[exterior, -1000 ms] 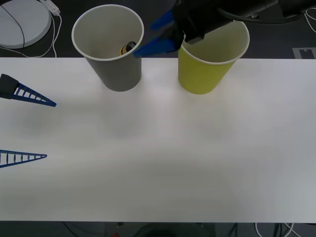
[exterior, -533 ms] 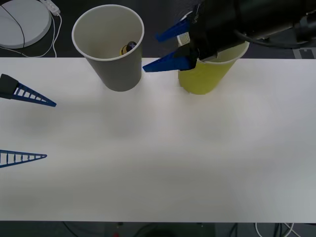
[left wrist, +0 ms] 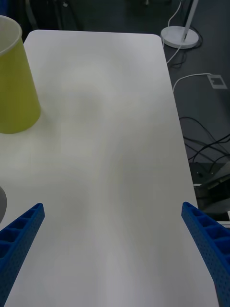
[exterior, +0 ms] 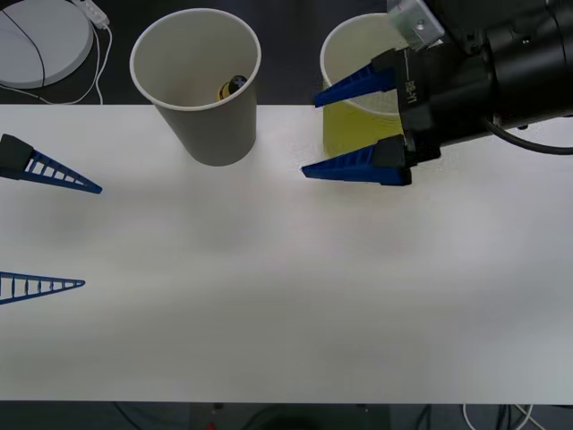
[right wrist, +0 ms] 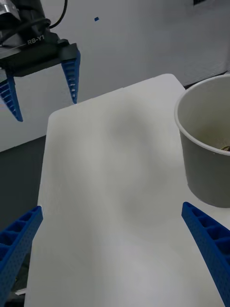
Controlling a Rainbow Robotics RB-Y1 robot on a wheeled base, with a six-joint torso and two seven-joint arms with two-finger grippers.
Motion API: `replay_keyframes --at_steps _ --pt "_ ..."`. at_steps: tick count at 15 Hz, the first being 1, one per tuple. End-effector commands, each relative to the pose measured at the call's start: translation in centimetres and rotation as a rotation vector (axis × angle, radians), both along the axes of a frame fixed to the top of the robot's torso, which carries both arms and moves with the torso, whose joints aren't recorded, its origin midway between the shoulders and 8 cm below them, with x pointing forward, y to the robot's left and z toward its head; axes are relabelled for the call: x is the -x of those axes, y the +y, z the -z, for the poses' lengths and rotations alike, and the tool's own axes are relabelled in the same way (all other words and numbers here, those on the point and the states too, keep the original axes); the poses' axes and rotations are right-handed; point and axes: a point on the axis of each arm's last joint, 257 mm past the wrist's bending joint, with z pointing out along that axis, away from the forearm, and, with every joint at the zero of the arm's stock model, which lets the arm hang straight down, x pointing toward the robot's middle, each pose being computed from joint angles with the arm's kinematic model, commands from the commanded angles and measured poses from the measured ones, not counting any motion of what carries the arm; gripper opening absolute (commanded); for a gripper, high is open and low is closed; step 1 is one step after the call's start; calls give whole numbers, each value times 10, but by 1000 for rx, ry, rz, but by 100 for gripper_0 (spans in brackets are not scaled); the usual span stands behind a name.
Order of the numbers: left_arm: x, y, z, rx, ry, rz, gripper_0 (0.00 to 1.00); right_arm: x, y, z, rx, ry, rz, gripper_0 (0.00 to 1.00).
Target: Put the can into the green bin and the plastic bottle into the gray bin
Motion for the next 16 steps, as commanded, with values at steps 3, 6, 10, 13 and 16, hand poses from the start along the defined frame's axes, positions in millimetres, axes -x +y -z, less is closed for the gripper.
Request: replay_keyframes --at_steps 3,6,10,13,16 --pt "0 0 0 0 0 0 100 19 -16 13 -28 -64 -41 100" --pt "0 0 0 0 0 0 100 28 -26 25 -48 -110 -65 100" --pt "0 0 0 0 0 0 100 36 -38 37 -61 -157 -96 100" --pt "0 0 0 0 0 0 100 44 -47 47 -72 -205 -122 100" --pt "0 0 0 0 0 0 100 52 -53 57 -86 -242 -144 100"
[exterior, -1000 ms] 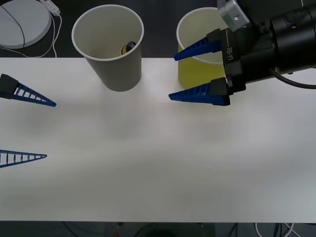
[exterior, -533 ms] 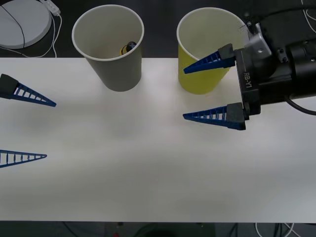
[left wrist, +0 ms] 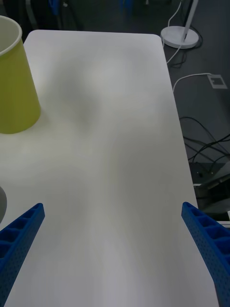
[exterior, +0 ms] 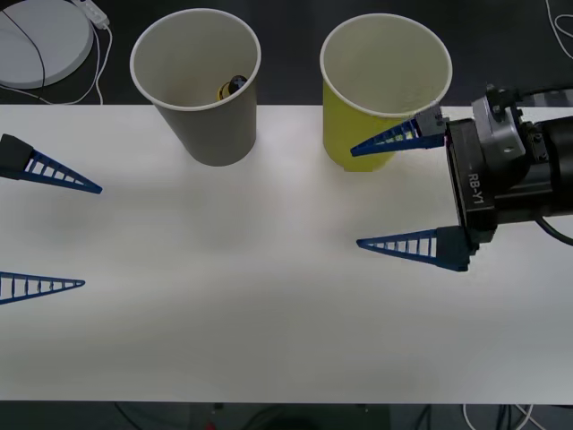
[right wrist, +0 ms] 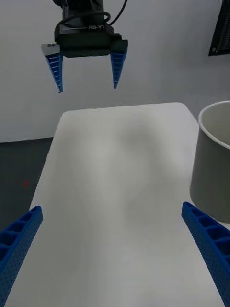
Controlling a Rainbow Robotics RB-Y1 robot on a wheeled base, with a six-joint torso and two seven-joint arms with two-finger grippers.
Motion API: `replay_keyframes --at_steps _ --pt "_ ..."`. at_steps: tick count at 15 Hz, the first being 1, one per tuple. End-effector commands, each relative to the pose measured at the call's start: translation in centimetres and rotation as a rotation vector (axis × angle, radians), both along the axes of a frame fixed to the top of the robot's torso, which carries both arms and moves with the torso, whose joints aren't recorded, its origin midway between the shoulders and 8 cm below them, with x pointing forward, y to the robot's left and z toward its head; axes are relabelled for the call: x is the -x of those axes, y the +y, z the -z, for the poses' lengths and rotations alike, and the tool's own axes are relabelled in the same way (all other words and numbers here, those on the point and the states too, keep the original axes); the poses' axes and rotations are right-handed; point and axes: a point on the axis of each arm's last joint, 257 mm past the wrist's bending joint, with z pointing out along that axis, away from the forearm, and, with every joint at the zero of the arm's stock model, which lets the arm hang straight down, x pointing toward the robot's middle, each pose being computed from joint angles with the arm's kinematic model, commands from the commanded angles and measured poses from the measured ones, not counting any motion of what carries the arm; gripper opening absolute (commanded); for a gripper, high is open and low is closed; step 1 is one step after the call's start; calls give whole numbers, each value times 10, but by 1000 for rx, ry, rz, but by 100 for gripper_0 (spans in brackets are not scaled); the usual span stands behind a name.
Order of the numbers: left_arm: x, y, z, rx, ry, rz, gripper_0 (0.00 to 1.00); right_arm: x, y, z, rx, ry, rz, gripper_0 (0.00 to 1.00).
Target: Put the can into the green bin and the plastic bottle into the gray bin
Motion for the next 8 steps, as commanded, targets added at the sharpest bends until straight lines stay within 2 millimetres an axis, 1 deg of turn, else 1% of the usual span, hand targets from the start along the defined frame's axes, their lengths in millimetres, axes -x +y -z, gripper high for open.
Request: replay_keyframes --at_steps 1,5,8 --pt "0 0 0 0 0 0 100 7 -6 9 -12 -31 -15 100" --pt "0 0 0 0 0 0 100 24 -15 17 -18 -59 -45 100" --pt "0 0 0 0 0 0 100 37 -26 21 -13 -70 -57 100"
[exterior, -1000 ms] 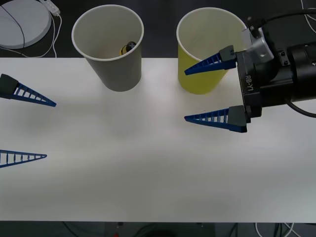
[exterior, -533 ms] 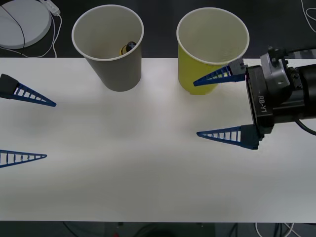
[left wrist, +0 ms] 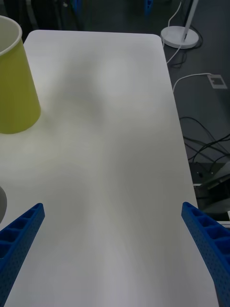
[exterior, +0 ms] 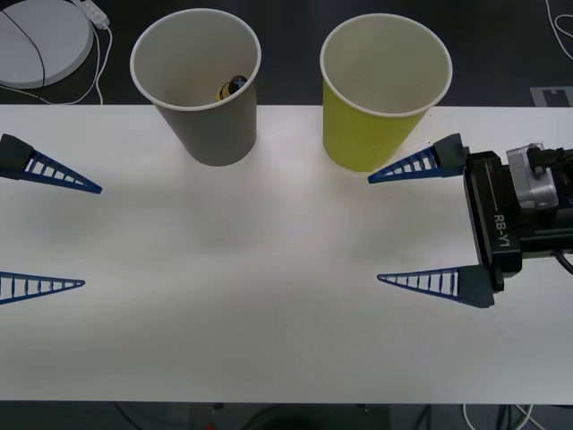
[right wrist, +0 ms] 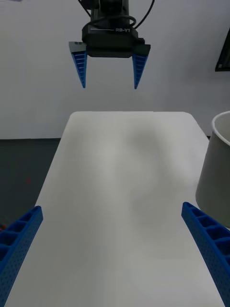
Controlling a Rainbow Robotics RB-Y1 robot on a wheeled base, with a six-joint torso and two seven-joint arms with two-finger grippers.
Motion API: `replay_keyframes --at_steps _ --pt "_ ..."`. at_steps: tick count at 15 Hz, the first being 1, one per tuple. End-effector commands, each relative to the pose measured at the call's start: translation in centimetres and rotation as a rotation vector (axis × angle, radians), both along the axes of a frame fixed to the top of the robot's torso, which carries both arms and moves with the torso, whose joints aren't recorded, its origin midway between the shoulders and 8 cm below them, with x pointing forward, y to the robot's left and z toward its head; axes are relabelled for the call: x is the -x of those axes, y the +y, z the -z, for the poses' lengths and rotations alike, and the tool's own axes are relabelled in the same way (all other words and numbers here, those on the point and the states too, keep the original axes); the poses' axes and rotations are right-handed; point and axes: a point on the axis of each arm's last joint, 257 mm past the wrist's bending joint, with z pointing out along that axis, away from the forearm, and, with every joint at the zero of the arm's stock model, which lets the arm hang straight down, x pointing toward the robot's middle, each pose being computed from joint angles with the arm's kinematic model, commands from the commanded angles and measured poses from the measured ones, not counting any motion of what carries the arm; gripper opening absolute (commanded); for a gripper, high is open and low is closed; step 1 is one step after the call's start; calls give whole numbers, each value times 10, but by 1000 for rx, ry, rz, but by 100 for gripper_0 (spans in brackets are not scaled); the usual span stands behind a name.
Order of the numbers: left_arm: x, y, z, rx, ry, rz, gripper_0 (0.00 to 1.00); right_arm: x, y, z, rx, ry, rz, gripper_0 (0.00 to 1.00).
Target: Put the can into the green bin and the plastic bottle into the gray bin
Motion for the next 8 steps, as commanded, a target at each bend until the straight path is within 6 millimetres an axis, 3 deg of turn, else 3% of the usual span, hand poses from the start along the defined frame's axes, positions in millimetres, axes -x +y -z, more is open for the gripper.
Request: replay_keyframes --at_steps 1,8 --pt "0 0 0 0 0 0 100 13 -10 2 3 1 -16 100" --pt "0 0 0 0 0 0 100 35 -46 13 66 -3 -19 100"
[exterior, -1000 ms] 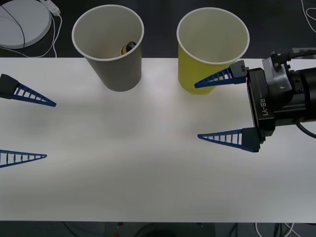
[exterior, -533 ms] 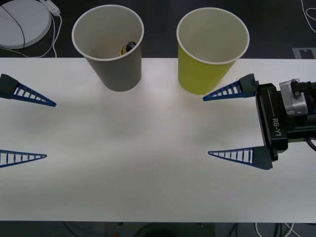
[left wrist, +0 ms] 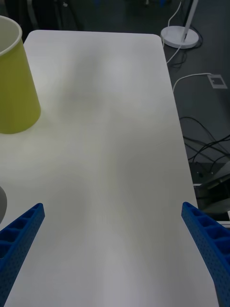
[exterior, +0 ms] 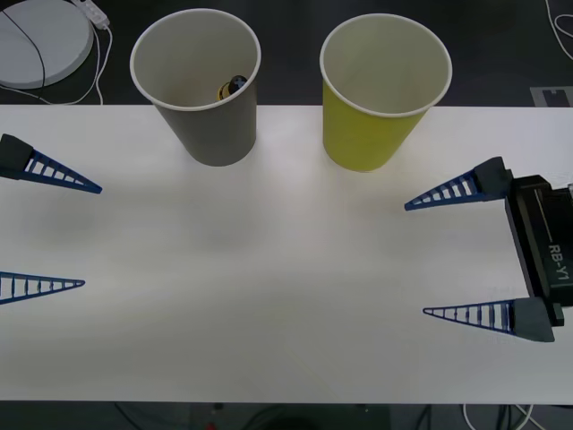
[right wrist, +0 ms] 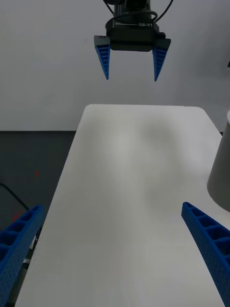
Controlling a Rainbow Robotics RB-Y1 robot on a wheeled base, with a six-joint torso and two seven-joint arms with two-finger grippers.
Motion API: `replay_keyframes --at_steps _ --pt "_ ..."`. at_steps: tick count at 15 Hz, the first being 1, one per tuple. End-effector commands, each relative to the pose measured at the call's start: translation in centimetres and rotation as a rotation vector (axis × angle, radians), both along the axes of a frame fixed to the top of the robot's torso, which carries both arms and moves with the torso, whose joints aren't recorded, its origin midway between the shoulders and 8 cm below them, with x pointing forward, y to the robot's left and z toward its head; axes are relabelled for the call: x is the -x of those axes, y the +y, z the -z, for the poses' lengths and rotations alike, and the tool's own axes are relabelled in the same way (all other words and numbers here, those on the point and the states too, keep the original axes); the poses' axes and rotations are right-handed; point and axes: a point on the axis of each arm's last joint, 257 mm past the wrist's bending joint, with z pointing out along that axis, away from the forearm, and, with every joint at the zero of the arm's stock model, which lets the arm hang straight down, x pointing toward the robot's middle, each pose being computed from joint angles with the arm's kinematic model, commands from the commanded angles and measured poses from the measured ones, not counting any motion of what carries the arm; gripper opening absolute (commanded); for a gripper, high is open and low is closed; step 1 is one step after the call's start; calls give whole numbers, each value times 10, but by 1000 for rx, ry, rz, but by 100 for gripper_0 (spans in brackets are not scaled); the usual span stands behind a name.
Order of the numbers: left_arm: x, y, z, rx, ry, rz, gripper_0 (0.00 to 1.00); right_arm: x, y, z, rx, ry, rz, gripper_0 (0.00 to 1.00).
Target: Put the can into the green bin and the plastic bottle into the gray bin
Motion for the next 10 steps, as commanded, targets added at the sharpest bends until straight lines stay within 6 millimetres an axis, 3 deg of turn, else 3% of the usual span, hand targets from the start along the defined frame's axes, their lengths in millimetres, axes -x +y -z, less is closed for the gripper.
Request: replay_keyframes --at_steps 1,10 --pt "0 0 0 0 0 0 100 5 -13 7 32 -9 24 100" --pt "0 0 0 0 0 0 100 16 -33 17 56 20 85 100"
